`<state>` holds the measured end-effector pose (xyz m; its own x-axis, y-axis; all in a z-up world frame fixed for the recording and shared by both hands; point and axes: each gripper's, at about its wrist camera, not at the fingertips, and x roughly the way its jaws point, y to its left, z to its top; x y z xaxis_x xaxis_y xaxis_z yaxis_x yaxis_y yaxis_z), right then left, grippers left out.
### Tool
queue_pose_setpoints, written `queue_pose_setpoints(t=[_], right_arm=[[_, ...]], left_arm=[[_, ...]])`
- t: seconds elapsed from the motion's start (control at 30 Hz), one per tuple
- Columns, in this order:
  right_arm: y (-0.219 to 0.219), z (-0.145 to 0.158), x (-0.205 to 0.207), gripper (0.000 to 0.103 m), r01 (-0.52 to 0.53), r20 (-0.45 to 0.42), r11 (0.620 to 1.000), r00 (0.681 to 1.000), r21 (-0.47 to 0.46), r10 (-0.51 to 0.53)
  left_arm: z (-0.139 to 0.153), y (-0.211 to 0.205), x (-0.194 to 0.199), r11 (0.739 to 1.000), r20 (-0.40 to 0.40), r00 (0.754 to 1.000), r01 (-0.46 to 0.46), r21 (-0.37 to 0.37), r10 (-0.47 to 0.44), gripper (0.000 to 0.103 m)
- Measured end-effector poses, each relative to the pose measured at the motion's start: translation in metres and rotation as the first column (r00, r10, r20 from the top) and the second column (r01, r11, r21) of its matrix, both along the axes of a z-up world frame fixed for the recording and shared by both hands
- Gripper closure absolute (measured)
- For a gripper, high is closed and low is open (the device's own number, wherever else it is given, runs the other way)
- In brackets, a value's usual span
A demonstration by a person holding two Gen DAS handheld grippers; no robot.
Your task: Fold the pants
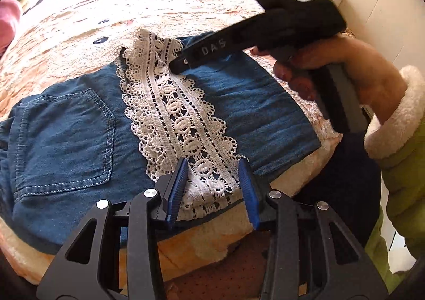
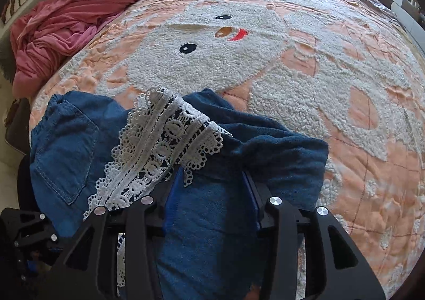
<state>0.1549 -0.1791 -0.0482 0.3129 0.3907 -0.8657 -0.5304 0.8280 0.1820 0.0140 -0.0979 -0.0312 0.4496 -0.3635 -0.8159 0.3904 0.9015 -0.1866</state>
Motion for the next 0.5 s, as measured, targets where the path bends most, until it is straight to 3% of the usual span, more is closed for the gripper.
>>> queue_pose_setpoints(t=[0.2,0.27,0.33,0.4,0.5], right_arm=[[-0.002,0.003,-0.001,0.060,0.017,0.005,1.000,1.000,0.018,-0.017],[-0.004,0.010,-0.003,0.052,0.018,0.005,0.999,1.000,0.041,-0.018],[-0.006,0.018,-0.008,0.044,0.024,0.024,0.998,0.999,0.063,-0.026],[-0.009,0.026,-0.013,0.043,0.033,0.039,0.996,0.999,0.079,-0.036],[-0.014,0.039,-0.021,0.034,0.044,0.063,0.993,0.997,0.107,-0.051]], left_arm=[[-0.002,0.008,0.003,1.000,-0.004,1.000,-0.008,-0.018,0.008,0.071],[-0.004,0.013,0.005,0.999,-0.004,1.000,-0.012,-0.035,0.012,0.070],[0.002,0.017,0.004,0.998,-0.007,1.000,-0.015,-0.058,0.014,0.061],[0.007,0.019,0.002,0.999,0.014,1.000,-0.021,-0.044,0.022,0.055],[0.014,0.025,-0.001,0.999,0.032,0.999,-0.038,-0.039,0.039,0.052]])
